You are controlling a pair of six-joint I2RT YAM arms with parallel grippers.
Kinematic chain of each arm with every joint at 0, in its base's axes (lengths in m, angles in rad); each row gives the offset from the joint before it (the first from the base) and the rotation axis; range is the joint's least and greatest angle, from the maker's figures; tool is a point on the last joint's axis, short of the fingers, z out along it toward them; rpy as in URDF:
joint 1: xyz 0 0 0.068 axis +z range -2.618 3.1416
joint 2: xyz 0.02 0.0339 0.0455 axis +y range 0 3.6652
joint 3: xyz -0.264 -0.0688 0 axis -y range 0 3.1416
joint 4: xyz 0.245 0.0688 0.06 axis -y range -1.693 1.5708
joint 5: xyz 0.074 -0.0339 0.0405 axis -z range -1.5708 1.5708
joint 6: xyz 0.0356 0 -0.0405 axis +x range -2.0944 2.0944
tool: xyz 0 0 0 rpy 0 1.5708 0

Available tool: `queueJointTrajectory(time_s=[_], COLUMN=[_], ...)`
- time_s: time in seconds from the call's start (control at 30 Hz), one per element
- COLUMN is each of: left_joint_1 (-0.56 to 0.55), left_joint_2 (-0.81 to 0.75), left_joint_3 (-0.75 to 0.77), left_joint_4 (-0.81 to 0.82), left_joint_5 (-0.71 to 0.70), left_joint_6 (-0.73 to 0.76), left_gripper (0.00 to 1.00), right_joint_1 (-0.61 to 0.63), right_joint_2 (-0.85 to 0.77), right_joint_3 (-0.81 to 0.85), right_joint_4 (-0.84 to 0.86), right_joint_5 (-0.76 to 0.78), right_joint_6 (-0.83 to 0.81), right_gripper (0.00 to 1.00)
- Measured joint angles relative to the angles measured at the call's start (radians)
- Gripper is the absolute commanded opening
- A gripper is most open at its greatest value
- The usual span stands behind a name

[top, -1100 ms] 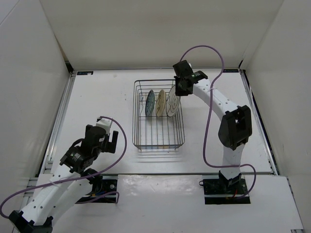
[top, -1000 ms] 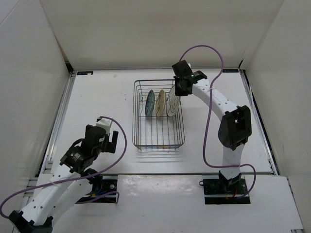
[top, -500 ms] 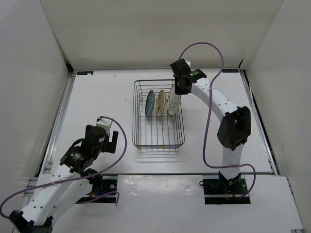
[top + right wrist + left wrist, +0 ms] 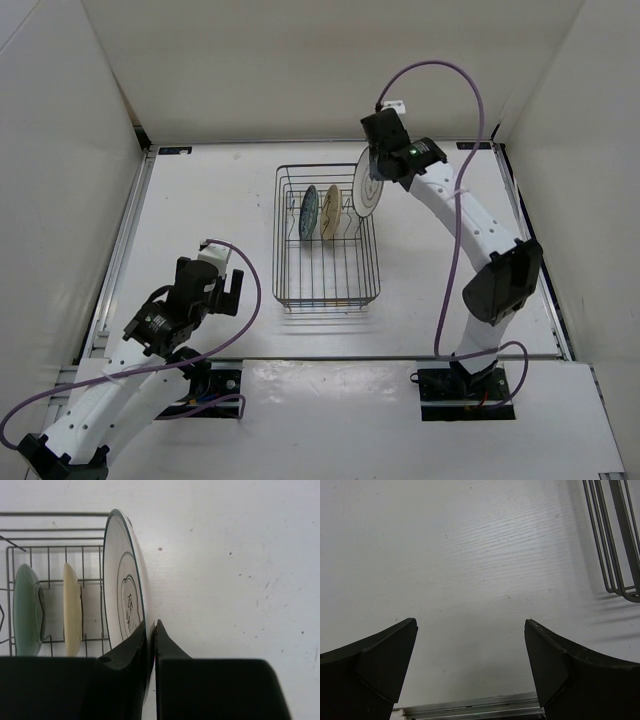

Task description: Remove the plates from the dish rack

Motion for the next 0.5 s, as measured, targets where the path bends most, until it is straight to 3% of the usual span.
queueJointTrajectory(time_s=[0.2, 0.37, 0.5], left_joint_1=[0.0, 0.0, 0.0], left_joint_2=[0.003, 0.005, 0.005], left_joint_3=[0.0, 0.0, 0.0], left_joint_4=[0.0, -0.002, -0.006], left_joint_5=[0.0, 0.0, 0.01], left_joint_6=[0.0, 0.0, 0.001], left_gripper=[0.99, 0.99, 0.99], right_joint_1=[0.004, -0.049, -0.201], right_joint_2=[-0.127, -0.341, -0.51], right_joint_3=[-0.051, -0.349, -0.652], right_joint_4=[0.061, 0.151, 0.251], right_joint_5=[0.087, 0.122, 0.033], right_joint_6=[-0.044, -0.01, 0.077], right_gripper=[0.0, 0.0, 0.0])
